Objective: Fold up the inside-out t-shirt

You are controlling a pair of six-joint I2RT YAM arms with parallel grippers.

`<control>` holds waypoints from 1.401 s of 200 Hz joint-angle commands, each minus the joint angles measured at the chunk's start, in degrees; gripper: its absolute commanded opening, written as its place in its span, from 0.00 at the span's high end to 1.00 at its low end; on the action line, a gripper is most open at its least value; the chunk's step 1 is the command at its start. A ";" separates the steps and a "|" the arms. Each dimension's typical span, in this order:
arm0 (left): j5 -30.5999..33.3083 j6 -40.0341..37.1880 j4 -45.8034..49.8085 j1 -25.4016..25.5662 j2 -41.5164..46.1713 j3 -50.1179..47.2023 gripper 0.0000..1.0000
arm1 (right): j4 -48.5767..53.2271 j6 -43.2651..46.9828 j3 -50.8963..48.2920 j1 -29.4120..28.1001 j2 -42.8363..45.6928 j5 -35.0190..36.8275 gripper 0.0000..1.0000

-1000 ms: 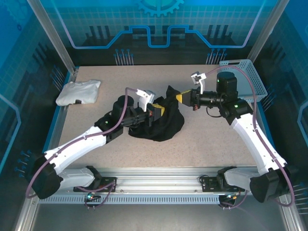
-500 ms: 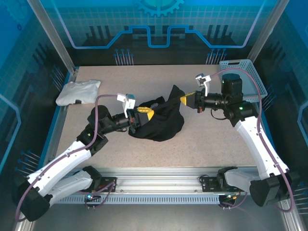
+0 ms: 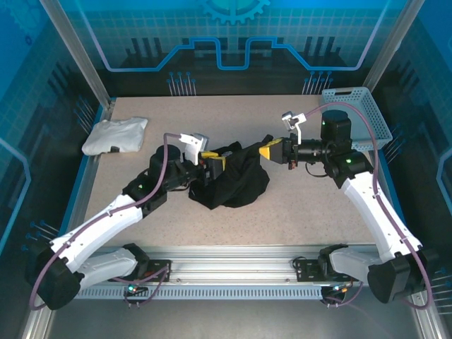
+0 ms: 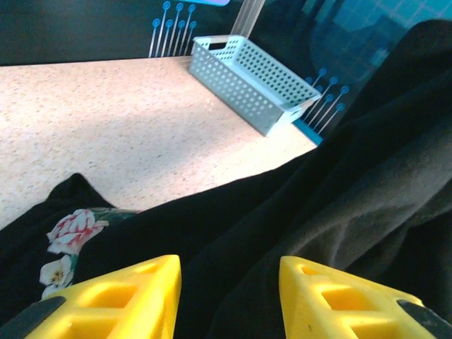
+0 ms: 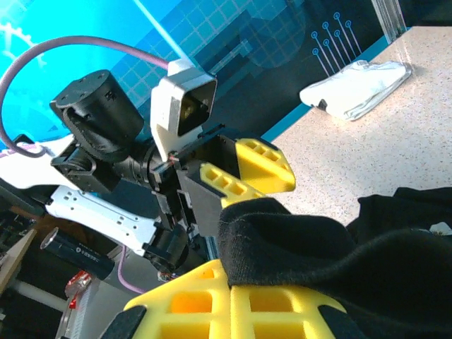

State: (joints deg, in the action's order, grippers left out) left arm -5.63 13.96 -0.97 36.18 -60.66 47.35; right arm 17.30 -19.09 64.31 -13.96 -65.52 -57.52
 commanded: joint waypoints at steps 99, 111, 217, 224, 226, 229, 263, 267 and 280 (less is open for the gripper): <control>-13.27 -5.85 3.63 7.92 -2.84 9.91 0.83 | -0.44 -0.72 0.80 -1.56 -1.43 1.13 1.00; -12.90 -5.96 3.95 7.74 -4.35 10.87 0.83 | -0.34 -0.56 0.90 -1.54 -1.45 1.09 1.00; -12.89 -5.04 3.96 5.37 -12.49 14.66 0.75 | -0.22 -0.26 1.08 -1.56 -1.81 1.00 1.00; -13.14 -5.06 3.94 5.30 -13.13 15.01 0.75 | -0.25 -0.32 1.08 -1.54 -1.81 0.85 1.00; -13.24 -5.05 3.89 5.34 -13.27 15.11 0.75 | -0.18 -0.26 1.08 -1.59 -1.85 0.83 1.00; -13.41 -5.00 3.93 5.32 -13.46 15.20 0.76 | -0.16 -0.20 1.08 -1.54 -1.89 0.90 1.00; -15.65 -4.13 0.92 5.30 -12.67 14.42 1.00 | 2.78 1.35 1.40 -1.36 -1.81 4.45 1.00; -15.79 -3.79 0.38 5.34 -12.06 14.08 1.00 | 3.95 1.65 1.73 -1.37 -1.81 6.21 1.00; -17.07 -2.52 -2.44 5.51 -9.22 12.34 1.00 | 8.82 3.02 3.41 -1.64 -2.15 14.31 1.00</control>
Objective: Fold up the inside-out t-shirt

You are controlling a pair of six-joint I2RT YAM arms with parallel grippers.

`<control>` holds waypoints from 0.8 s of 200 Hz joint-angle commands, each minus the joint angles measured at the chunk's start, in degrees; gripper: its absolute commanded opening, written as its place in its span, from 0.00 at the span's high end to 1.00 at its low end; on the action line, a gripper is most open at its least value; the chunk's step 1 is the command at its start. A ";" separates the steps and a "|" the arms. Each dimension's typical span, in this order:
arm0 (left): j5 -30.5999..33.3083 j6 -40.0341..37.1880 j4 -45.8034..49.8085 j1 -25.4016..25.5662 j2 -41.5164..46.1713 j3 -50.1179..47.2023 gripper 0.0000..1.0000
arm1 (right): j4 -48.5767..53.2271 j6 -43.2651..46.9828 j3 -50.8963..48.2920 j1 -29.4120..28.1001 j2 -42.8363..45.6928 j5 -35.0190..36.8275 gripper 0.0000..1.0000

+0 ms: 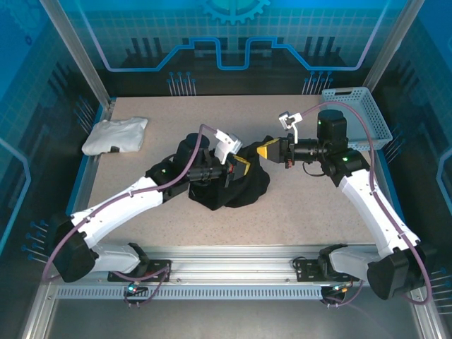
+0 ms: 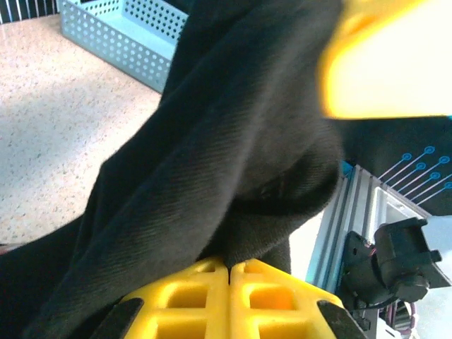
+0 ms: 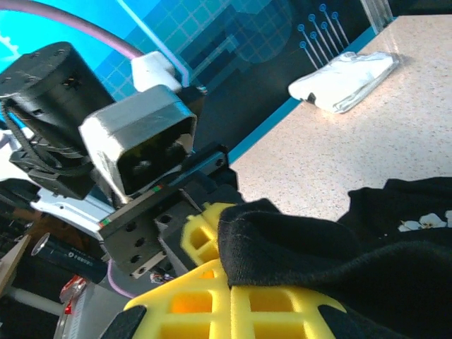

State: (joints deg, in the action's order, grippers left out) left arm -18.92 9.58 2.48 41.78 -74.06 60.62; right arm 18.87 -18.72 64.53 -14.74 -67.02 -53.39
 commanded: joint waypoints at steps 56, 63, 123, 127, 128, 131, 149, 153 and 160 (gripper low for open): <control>-0.76 3.78 -11.01 1.53 9.75 -3.82 1.00 | 7.66 2.05 4.99 -5.43 -2.04 20.82 0.88; 0.58 4.60 -11.21 1.69 9.71 -3.76 1.00 | 8.61 2.72 5.41 -5.59 -1.98 20.93 0.83; 14.24 6.75 -9.05 6.08 8.36 -2.18 1.00 | 2.97 7.96 -5.02 -7.67 8.35 18.12 0.56; 14.18 7.03 -9.36 6.19 8.28 -2.23 1.00 | 1.40 7.79 -6.11 -8.42 8.72 17.55 0.54; 14.17 7.16 -9.43 6.20 8.26 -2.24 1.00 | 1.07 7.72 -6.41 -8.57 8.78 17.45 0.54; 14.17 7.40 -9.57 6.21 8.24 -2.24 1.00 | -0.15 7.66 -7.24 -9.17 9.02 17.26 0.53; 13.65 8.54 -10.36 6.44 7.80 -2.09 1.00 | -6.40 7.47 -11.30 -13.12 9.41 19.46 0.48; 13.58 8.68 -10.48 6.47 7.79 -2.00 1.00 | -7.61 7.35 -11.89 -14.02 9.30 20.53 0.47; 13.56 8.78 -10.48 6.56 7.66 -1.91 1.00 | -9.86 7.23 -13.12 -15.38 9.17 21.97 0.41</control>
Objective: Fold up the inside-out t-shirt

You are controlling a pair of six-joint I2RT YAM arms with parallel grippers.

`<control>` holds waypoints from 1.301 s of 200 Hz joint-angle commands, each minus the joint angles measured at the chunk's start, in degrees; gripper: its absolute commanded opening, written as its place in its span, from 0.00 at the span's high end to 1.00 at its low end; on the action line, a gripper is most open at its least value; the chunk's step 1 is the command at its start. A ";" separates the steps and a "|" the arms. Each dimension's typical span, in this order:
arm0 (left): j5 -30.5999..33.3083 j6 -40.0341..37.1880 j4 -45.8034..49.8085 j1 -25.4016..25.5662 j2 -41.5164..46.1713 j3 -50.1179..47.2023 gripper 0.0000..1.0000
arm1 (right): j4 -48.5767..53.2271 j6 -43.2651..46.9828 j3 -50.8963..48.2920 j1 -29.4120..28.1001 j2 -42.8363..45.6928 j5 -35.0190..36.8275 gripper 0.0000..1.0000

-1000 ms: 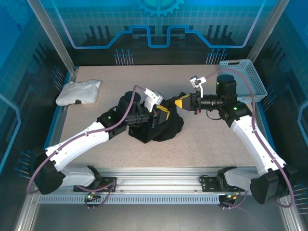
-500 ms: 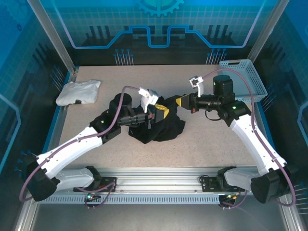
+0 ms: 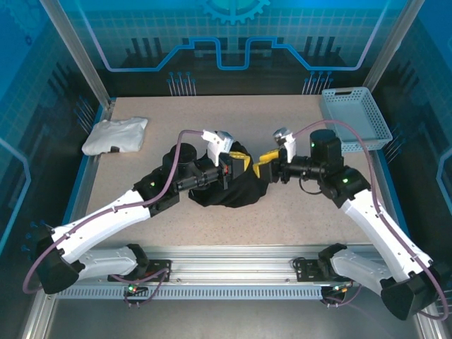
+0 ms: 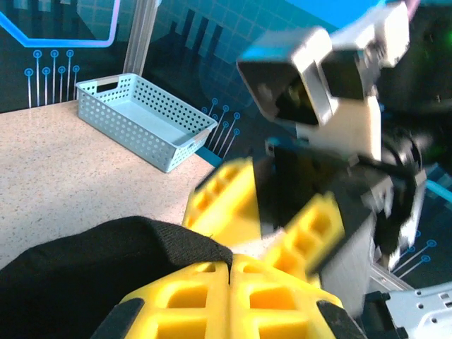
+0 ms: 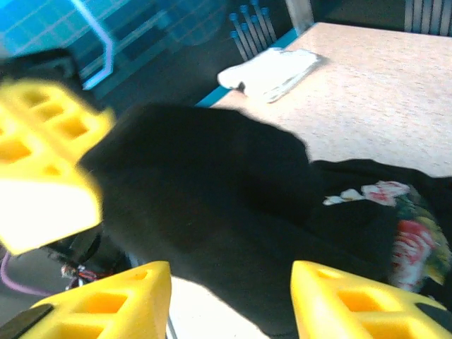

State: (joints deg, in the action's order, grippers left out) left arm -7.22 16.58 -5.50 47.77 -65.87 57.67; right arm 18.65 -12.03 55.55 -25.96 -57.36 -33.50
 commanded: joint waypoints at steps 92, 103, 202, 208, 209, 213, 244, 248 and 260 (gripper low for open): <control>-0.25 -0.91 -0.99 0.79 3.63 -1.90 0.78 | -13.09 5.98 -11.06 -5.19 -1.17 12.71 1.00; 1.00 -2.00 -0.01 0.38 5.30 -3.48 0.70 | -14.82 6.65 -13.79 -4.47 -0.12 11.14 1.00; -7.03 18.51 11.12 -14.89 -3.65 -6.53 0.34 | -24.56 9.20 -23.21 -0.79 5.22 4.18 1.00; -8.70 19.21 10.85 -14.87 -5.24 -5.90 0.33 | -24.46 9.22 -23.12 -0.84 5.32 4.30 1.00; -8.95 19.33 10.81 -14.84 -5.59 -5.81 0.33 | -24.46 9.18 -23.12 -0.85 5.33 4.35 1.00; -10.09 19.84 10.44 -14.85 -6.76 -5.39 0.32 | -24.48 9.20 -23.04 -0.85 5.41 4.47 1.00; -17.06 24.13 5.43 -14.80 -12.61 -4.72 0.32 | -24.19 9.43 -22.85 -0.85 5.86 4.67 1.00; -17.55 24.56 4.84 -14.79 -13.23 -4.67 0.34 | -24.17 9.44 -22.85 -0.85 5.86 4.56 1.00; -19.25 25.85 2.59 -14.75 -15.05 -4.61 0.41 | -24.29 9.48 -22.85 -0.93 6.03 4.66 1.00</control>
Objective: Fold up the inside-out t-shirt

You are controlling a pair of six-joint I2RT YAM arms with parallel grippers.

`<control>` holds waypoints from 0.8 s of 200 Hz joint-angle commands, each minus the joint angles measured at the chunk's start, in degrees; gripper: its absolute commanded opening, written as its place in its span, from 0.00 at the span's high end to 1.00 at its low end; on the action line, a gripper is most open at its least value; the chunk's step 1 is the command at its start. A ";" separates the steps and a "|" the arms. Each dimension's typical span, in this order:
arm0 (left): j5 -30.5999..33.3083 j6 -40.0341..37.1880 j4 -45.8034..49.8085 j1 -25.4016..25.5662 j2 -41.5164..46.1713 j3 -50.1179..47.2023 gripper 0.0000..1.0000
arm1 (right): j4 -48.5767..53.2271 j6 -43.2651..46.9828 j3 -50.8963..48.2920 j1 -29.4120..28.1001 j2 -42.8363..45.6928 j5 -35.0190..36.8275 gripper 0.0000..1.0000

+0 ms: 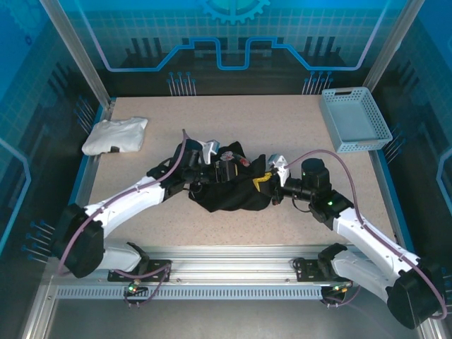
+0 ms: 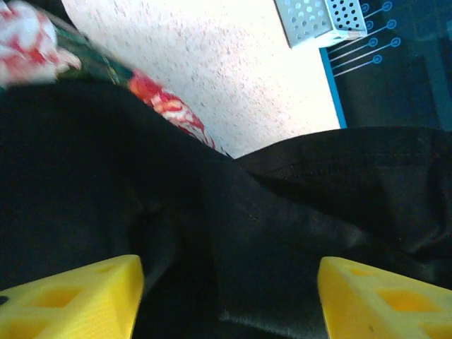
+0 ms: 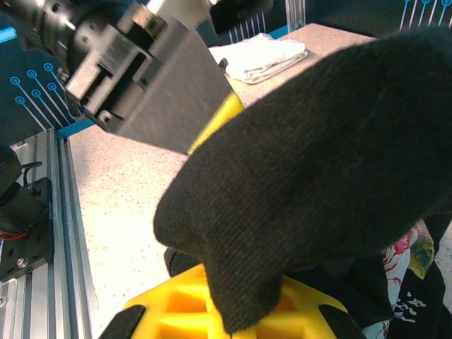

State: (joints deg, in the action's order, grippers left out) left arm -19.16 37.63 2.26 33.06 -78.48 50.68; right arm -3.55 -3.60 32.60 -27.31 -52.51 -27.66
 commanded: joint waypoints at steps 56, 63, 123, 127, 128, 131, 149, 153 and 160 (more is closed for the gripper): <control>-6.77 -0.06 -23.49 -0.72 1.22 -1.58 1.00 | 0.26 1.36 -1.13 0.42 2.97 0.58 0.96; -6.21 -2.34 -27.76 -0.83 3.21 -3.34 1.00 | 0.66 0.78 -1.47 0.42 3.16 0.45 0.87; -9.46 -27.41 -43.66 -0.82 14.43 -13.90 1.00 | 12.82 -1.18 3.12 0.50 9.72 1.03 0.44; -9.85 -28.34 -44.86 -0.80 14.71 -14.57 1.00 | 13.66 -1.32 3.64 0.59 10.26 1.22 0.41; -10.02 -28.54 -45.05 -0.80 14.78 -14.78 1.00 | 13.88 -1.32 3.76 0.54 10.43 1.39 0.41; -10.26 -28.98 -45.91 -0.82 14.97 -15.20 1.00 | 14.38 -1.45 4.17 0.66 10.73 1.73 0.40; -10.73 -30.83 -48.15 -0.83 16.12 -16.80 1.00 | 18.73 -1.51 7.15 1.48 11.53 2.83 0.36; -10.93 -31.24 -48.34 -0.80 16.29 -17.03 1.00 | 19.56 -1.69 7.79 1.73 11.41 3.20 0.35; -11.55 -31.86 -48.61 -0.80 16.60 -17.33 1.00 | 20.93 -2.14 9.06 2.26 10.87 4.14 0.33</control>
State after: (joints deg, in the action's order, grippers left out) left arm -27.53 13.34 -39.81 32.51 -63.53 35.03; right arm 10.50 -4.82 36.95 -26.92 -41.89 -26.06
